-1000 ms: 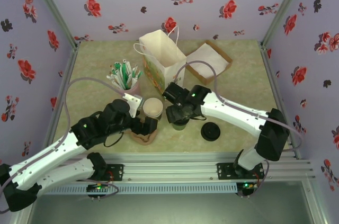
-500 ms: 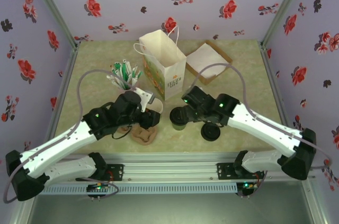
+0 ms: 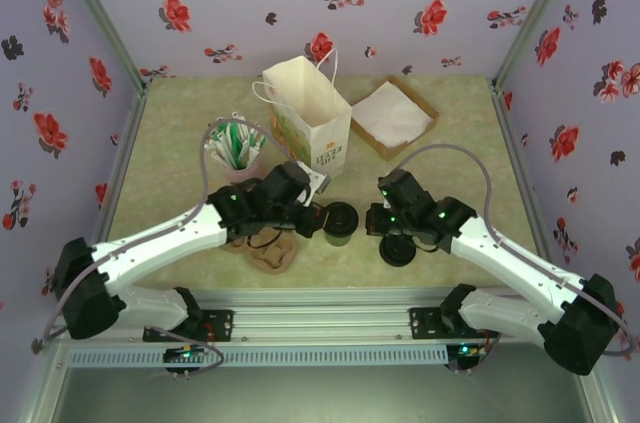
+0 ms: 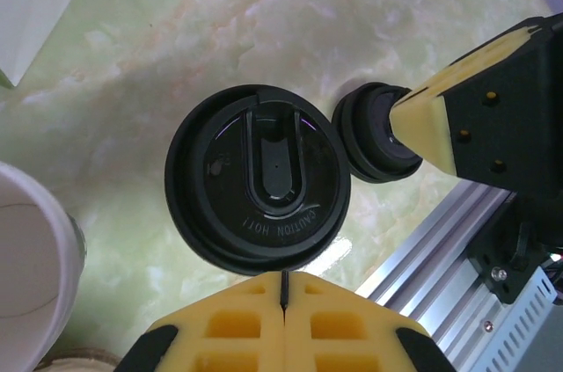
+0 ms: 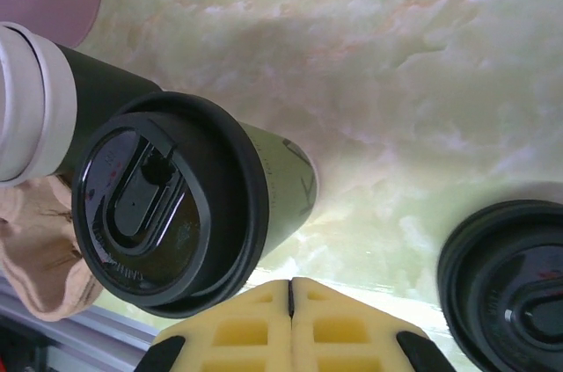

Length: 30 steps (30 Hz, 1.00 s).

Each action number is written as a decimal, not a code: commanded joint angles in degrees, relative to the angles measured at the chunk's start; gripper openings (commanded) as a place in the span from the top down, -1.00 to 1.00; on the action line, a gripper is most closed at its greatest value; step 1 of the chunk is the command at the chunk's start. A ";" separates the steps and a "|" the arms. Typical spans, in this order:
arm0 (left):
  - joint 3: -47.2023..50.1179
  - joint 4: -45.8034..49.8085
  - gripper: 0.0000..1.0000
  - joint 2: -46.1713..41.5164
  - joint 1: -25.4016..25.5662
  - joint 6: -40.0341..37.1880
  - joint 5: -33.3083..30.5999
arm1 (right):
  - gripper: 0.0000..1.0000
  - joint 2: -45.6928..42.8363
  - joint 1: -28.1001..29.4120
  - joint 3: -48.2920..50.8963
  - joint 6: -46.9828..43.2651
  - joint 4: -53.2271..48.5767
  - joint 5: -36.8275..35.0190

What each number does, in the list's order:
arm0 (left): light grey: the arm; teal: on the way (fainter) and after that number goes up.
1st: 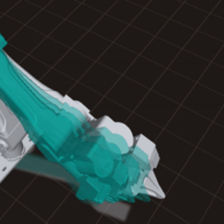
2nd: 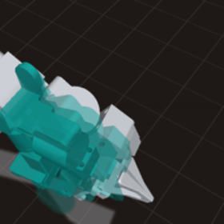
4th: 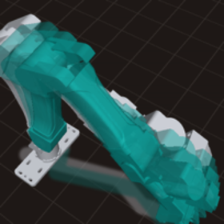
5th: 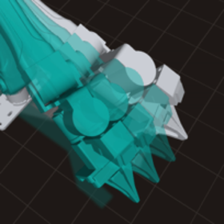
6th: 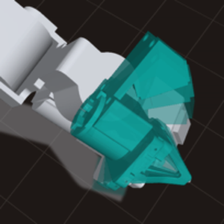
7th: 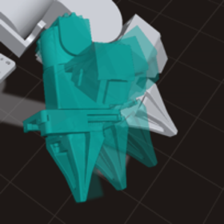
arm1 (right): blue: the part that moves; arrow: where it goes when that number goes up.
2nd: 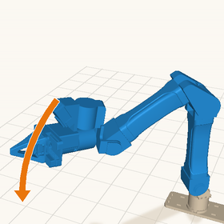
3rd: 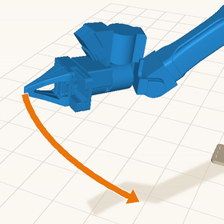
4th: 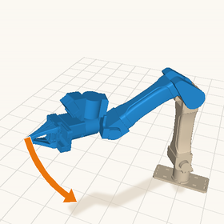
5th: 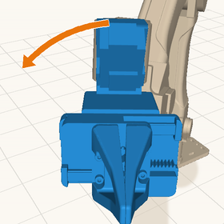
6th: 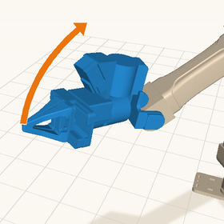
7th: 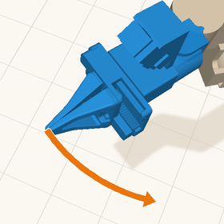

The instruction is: Pack the takeout coffee

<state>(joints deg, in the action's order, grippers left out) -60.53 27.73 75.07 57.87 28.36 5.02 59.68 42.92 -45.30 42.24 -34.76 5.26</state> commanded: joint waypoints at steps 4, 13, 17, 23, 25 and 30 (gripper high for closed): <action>-3.52 -2.56 1.00 5.79 0.32 -2.17 0.96 | 1.00 0.80 -1.52 1.75 1.88 7.13 5.86; -3.72 -3.64 1.00 9.21 -1.12 -1.91 0.87 | 1.00 2.40 -2.31 2.36 2.06 8.90 7.04; -3.55 -3.55 1.00 9.57 -1.68 -1.73 0.87 | 1.00 3.01 -2.40 2.61 2.32 9.62 7.40; -2.27 -3.86 1.00 9.57 -1.87 -1.17 0.88 | 1.00 3.79 -2.49 2.89 2.39 10.06 7.51; -2.05 -3.83 1.00 9.74 -1.88 -1.14 0.89 | 1.00 4.08 -2.57 2.94 2.41 10.09 7.52; -2.04 -2.94 1.00 10.29 -1.88 -1.12 0.28 | 1.00 4.75 -2.57 2.85 2.50 10.59 7.92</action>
<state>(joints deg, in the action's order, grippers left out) -62.48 24.45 84.44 56.45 27.86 5.21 63.79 40.84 -43.03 44.03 -25.12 12.38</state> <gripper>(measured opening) 0.043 0.053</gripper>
